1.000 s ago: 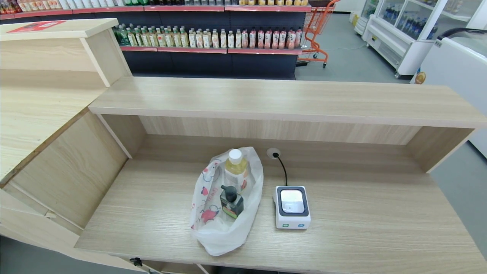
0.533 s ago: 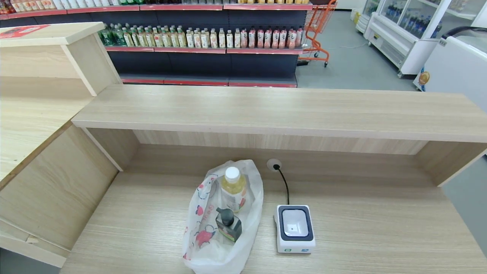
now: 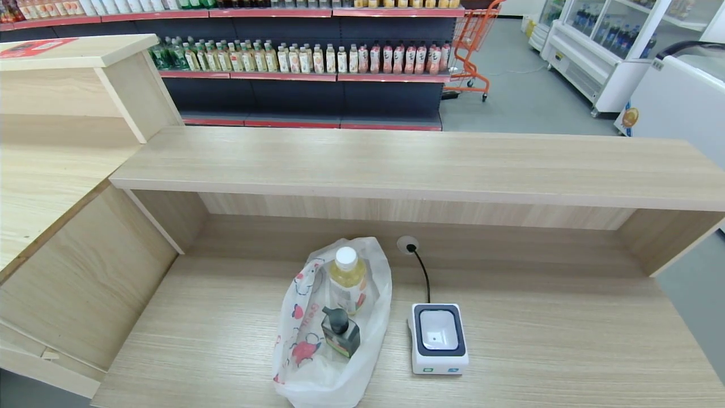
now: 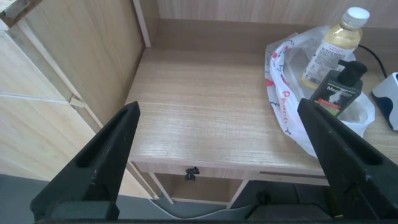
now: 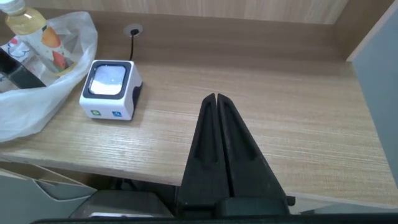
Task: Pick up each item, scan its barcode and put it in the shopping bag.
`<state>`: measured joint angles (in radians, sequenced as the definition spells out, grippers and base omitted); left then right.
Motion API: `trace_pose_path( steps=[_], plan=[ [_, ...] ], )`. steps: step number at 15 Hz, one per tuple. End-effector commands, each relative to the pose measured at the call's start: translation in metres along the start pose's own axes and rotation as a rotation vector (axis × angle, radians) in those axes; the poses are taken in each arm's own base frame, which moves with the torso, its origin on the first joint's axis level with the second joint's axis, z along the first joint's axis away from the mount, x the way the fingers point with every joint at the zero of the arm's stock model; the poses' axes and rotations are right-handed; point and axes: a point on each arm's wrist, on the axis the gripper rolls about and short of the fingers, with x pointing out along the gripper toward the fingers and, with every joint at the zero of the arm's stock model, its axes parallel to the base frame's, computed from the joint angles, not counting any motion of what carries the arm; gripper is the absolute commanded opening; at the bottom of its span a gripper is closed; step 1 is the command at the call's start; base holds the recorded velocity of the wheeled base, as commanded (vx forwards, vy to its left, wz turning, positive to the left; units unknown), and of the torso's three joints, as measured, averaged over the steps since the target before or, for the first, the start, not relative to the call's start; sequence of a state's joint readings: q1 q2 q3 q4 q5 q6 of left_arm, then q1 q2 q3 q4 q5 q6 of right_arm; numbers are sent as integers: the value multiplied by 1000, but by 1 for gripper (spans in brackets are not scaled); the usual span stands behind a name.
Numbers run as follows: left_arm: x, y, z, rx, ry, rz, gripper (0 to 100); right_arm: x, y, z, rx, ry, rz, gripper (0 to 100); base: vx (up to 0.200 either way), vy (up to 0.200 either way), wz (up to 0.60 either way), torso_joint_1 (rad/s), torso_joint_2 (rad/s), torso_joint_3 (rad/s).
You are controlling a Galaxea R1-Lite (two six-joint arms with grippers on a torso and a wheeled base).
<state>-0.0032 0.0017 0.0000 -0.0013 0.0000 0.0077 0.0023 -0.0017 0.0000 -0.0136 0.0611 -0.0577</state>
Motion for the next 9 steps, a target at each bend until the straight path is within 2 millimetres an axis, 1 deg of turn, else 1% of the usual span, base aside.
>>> trace_pose_path(
  steps=[1,9],
  plan=[
    [0,0,0,0,0,0,100,0,0,0,0,3,0,0,0,0,0,0,0,0],
    [0,0,0,0,0,0,100,0,0,0,-2,3,1,0,0,0,0,0,0,0]
  ],
)
